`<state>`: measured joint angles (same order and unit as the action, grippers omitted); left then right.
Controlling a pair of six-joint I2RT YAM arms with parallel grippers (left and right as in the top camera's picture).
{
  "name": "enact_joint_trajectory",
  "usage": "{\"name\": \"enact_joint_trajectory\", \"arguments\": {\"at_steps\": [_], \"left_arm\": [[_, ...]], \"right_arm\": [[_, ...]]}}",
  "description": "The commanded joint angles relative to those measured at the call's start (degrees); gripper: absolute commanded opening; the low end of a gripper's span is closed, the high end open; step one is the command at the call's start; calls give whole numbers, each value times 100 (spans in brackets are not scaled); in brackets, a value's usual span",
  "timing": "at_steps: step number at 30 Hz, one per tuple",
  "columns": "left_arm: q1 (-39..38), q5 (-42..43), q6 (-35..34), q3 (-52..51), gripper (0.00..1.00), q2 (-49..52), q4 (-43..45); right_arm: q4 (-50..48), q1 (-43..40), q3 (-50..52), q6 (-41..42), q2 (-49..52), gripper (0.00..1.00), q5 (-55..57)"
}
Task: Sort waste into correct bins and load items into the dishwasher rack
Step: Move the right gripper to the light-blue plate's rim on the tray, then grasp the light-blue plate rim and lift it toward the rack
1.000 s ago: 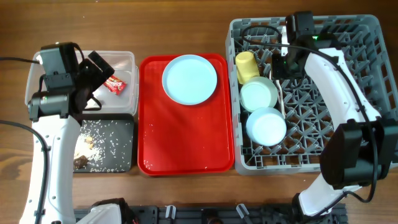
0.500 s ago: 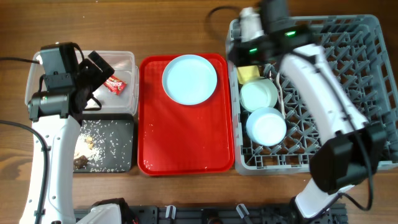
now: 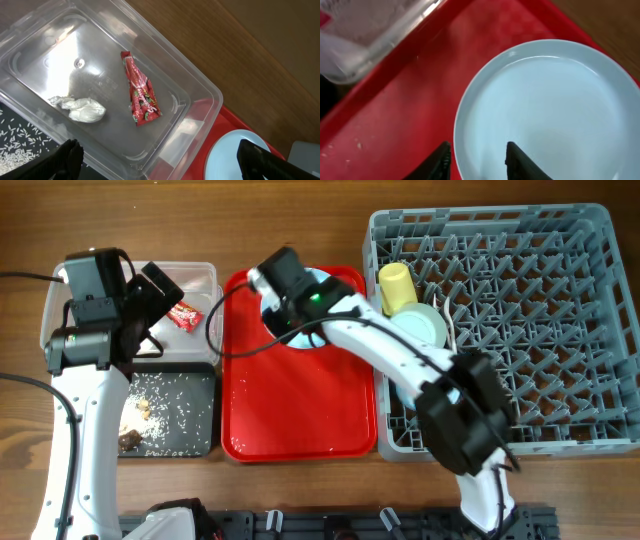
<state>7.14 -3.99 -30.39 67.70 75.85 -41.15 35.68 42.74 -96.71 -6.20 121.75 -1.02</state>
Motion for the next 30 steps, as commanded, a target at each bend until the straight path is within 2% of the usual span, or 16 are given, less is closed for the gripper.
{"name": "enact_joint_trajectory", "arguments": {"at_steps": [1,4,7,14,16,20,30], "left_arm": [[17,4,-50,55,100,0,13],[17,4,-50,55,100,0,13],[17,4,-50,55,100,0,13],[17,4,-50,55,100,0,13],[17,4,-50,55,100,0,13],[17,4,-50,55,100,0,13],[17,4,-50,55,100,0,13]], "right_arm": [[-72,101,-31,-1029,245,41,13],[-46,129,-31,-1200,293,47,-407],[-42,129,-31,-1174,356,43,-669],[-55,120,-31,-1180,682,43,-385],[-94,111,-31,-1180,732,36,-131],[-11,111,-31,-1165,732,29,-138],[269,111,-24,-1185,739,29,-136]]}}
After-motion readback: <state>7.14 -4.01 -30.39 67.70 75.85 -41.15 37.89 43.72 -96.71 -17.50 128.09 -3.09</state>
